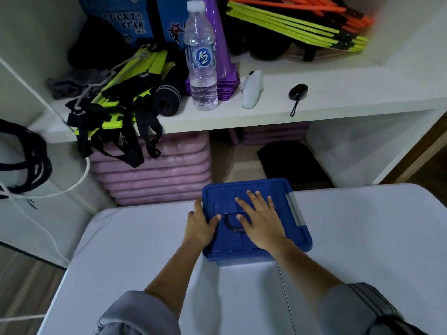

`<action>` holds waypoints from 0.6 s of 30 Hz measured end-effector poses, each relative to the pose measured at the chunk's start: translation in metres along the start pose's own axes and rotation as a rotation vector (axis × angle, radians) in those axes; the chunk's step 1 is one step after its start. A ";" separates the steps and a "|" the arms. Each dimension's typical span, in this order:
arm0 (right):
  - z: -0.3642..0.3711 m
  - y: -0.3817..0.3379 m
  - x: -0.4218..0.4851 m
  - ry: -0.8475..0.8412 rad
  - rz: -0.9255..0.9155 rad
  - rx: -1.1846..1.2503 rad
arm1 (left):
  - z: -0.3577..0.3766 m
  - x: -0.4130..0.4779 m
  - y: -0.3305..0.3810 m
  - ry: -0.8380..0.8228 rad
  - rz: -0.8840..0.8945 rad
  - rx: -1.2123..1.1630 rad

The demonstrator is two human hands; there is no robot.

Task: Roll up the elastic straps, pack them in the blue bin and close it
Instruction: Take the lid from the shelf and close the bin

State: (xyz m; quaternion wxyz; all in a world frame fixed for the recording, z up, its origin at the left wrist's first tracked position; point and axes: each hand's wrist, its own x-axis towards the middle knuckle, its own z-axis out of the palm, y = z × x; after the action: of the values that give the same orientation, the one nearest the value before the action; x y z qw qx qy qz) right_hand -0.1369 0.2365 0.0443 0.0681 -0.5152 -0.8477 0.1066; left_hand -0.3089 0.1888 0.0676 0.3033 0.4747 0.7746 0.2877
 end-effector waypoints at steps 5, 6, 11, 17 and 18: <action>0.002 0.001 0.000 0.008 0.006 -0.004 | -0.006 0.004 0.007 0.047 -0.119 0.135; 0.002 0.001 0.001 0.008 0.007 -0.005 | -0.007 0.004 0.009 0.047 -0.132 0.153; 0.002 0.001 0.001 0.013 0.012 -0.003 | -0.008 0.009 0.008 0.116 -0.264 -0.116; 0.002 0.002 0.001 0.015 0.009 0.002 | -0.006 0.008 0.006 0.162 -0.254 -0.227; 0.003 0.002 0.001 0.016 0.009 0.003 | -0.006 0.007 0.007 0.157 -0.255 -0.227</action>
State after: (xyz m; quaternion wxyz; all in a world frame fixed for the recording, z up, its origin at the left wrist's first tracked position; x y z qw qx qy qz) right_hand -0.1364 0.2375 0.0412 0.0750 -0.5198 -0.8446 0.1042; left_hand -0.3120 0.1971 0.0748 0.3275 0.3114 0.8123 0.3687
